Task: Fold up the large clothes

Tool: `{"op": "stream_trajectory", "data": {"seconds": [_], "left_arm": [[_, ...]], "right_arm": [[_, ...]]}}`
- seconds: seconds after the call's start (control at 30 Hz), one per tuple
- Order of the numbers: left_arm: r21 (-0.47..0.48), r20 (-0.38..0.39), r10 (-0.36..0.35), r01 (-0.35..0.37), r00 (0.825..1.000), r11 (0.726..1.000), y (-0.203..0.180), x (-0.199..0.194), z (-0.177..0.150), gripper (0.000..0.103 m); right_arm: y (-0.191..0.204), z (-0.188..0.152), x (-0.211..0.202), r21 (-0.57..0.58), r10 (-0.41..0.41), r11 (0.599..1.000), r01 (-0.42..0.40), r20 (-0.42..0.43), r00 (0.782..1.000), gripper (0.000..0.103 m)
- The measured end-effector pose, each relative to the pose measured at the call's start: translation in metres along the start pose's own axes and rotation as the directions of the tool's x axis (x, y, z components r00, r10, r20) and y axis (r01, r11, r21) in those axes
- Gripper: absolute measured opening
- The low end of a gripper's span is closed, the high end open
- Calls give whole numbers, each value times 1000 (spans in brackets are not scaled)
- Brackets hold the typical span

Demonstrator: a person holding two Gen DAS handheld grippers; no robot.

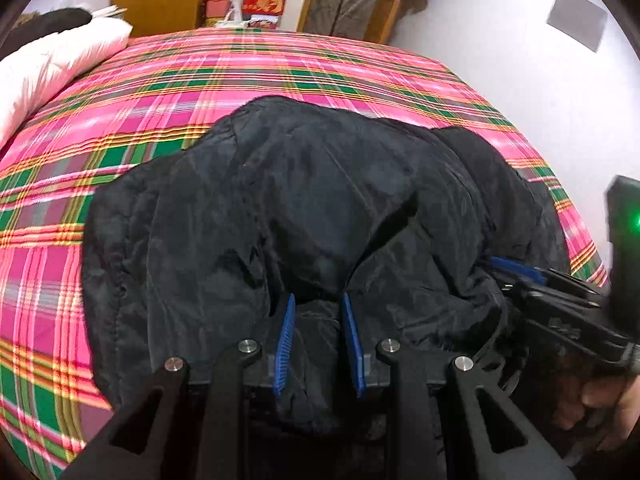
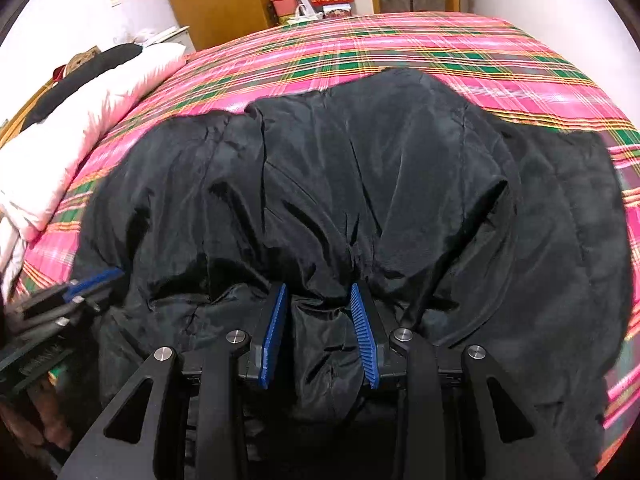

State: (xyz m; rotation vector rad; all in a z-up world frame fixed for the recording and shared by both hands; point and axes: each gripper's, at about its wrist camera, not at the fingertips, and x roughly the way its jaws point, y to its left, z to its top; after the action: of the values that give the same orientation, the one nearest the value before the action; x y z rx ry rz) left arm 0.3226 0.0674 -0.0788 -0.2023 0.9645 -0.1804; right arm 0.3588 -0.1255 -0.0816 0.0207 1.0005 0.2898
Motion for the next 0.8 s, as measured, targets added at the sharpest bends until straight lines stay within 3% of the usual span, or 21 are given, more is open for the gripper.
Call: {"op": "stream_trajectory", "data": {"seconds": [0.1,0.23,0.3,0.37,0.43,0.57,0.8], "left_arm": [[3,53,-10,10,999,1000,-1,-31,-4,26],[61,115,-99,92,988,994,-20,-63,-22,26],[121,82,-111,101,990,988,-33,-56,-32,26],[155,1,-70,69,998,986,-42,-30,-40,26],[120,-47,-61,66,997,991,-38,-10,-43,26],[29,-59,-105,107,993,994,-25,1,-39,28],[79,-27,-62,64,998,995,-30,6,-47,29]], "right_arm": [[7,-5,-35,-23,24,999,-23,61,998,33],[16,-30,-53,-45,67,997,-64,77,995,33],[20,-39,-38,-66,56,996,-54,32,998,33],[17,-47,-13,-61,42,997,-44,-35,999,33],[10,-50,1,-46,39,998,-42,-62,997,33],[7,-53,15,-43,42,998,-45,-55,998,33],[7,-52,26,-37,45,998,-47,-56,997,33]]}}
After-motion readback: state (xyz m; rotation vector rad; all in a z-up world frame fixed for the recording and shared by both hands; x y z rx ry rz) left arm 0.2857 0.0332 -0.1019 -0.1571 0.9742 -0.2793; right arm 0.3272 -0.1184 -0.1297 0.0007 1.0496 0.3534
